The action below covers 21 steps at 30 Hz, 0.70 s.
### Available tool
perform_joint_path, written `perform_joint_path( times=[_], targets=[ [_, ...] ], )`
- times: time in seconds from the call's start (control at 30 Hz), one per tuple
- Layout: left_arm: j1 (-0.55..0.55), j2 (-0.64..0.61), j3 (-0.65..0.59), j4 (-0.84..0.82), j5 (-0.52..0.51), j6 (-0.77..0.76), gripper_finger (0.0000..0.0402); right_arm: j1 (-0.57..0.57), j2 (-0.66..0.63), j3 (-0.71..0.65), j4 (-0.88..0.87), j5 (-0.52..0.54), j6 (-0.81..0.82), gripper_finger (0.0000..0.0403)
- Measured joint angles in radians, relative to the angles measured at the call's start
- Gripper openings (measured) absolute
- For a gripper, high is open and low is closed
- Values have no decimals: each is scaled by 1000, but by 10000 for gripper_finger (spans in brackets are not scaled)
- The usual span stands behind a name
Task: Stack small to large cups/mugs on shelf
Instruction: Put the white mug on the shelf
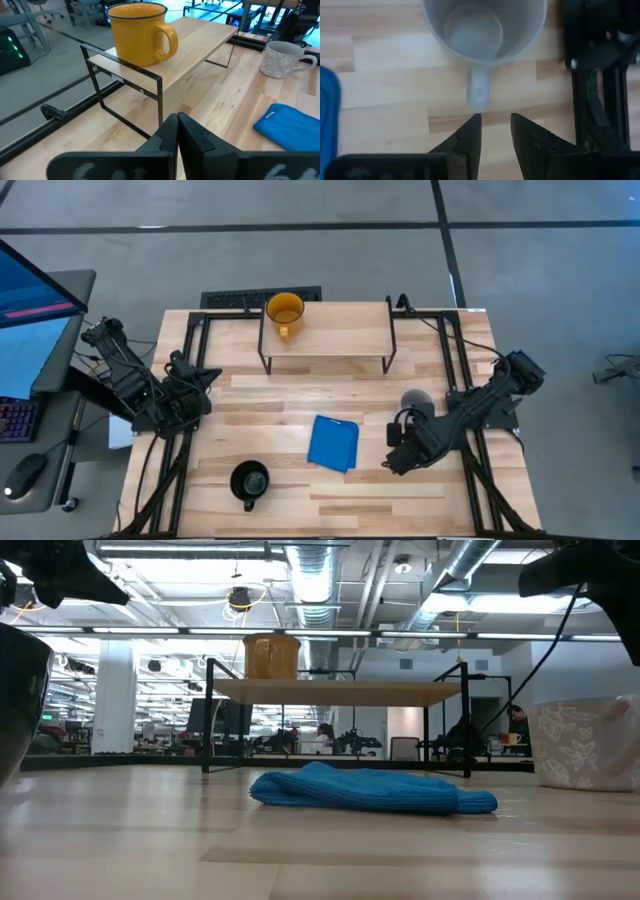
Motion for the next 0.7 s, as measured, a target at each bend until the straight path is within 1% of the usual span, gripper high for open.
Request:
perform_joint_path(
  times=[0.13, 0.2, 0.37, 0.47, 0.57, 0.63, 0.7],
  targets=[
    [0, 0, 0, 0, 0, -1, 0, 10, -8, 0, -43, 34, 28, 127],
    [0, 0, 0, 0, 0, -3, 0, 28, -45, 0, -76, 61, 45, 127],
    [0, 0, 0, 0, 21, -3, 0, 84, -171, -34, -77, 199, 58, 127],
    [0, 0, 0, 1, 27, -3, 0, 115, -272, -111, -64, 248, 94, 127],
    [0, 0, 0, 4, 29, -5, 0, 122, -382, -204, 49, 257, 96, 127],
    [0, 0, 0, 5, 29, -15, 0, 126, -442, -267, 118, 265, 70, 127],
    [0, 0, 0, 5, 30, -25, 0, 128, -498, -309, 131, 273, 69, 127]
  ],
)
